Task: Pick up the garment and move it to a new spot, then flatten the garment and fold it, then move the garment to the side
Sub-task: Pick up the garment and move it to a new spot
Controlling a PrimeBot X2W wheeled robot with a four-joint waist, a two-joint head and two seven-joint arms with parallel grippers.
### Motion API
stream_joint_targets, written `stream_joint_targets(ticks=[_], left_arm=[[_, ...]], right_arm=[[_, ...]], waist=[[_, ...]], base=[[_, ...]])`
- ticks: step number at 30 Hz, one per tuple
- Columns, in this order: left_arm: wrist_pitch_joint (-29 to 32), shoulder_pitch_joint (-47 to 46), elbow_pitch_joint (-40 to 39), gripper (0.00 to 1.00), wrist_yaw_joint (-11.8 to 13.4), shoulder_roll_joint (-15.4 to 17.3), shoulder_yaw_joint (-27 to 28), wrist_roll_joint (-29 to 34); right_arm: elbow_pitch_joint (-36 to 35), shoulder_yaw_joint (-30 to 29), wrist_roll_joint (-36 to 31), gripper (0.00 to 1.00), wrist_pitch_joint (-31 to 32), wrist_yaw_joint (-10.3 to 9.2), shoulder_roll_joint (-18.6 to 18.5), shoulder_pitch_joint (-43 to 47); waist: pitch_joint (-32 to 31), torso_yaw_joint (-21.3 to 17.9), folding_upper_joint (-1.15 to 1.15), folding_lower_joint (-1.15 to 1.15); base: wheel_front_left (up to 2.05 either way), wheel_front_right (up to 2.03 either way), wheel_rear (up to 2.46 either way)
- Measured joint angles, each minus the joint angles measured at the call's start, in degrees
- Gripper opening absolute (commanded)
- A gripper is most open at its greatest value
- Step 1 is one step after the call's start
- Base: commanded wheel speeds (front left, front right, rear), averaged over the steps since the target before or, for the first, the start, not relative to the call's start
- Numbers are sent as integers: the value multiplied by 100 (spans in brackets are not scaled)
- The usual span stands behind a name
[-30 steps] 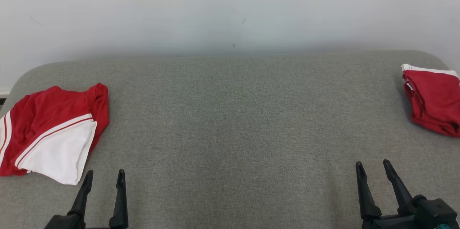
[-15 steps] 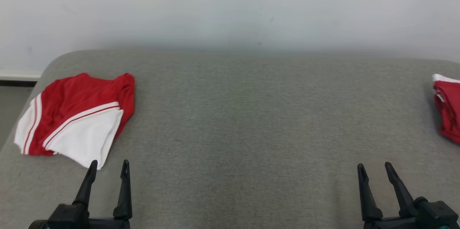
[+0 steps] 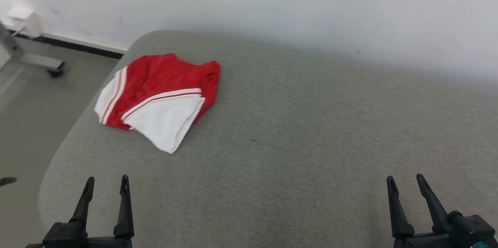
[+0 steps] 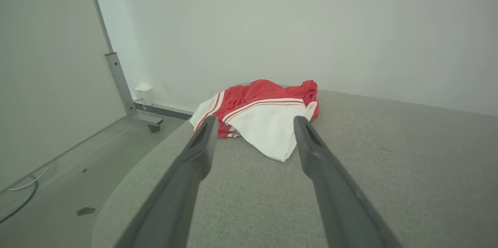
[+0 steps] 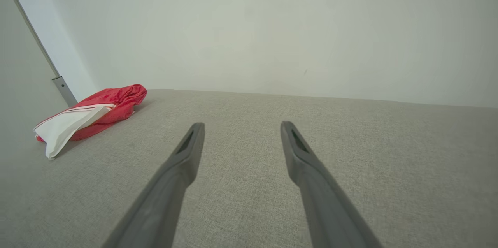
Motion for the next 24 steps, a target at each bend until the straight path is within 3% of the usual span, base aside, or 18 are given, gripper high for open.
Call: stream_joint_targets(ticks=[11,24], left_arm=[[0,231,-141,100,147,-4,344,-109],[0,405,-346,100,275,-37,434,-166]], right_arm=[[107,263,-9,100,3,0,-57,-202],[281,414,58,100,4,0,-205,-424]], waist=[[67,899,0,0],[183,1010,0,0]], base=[[0,0,0],[0,0,0]])
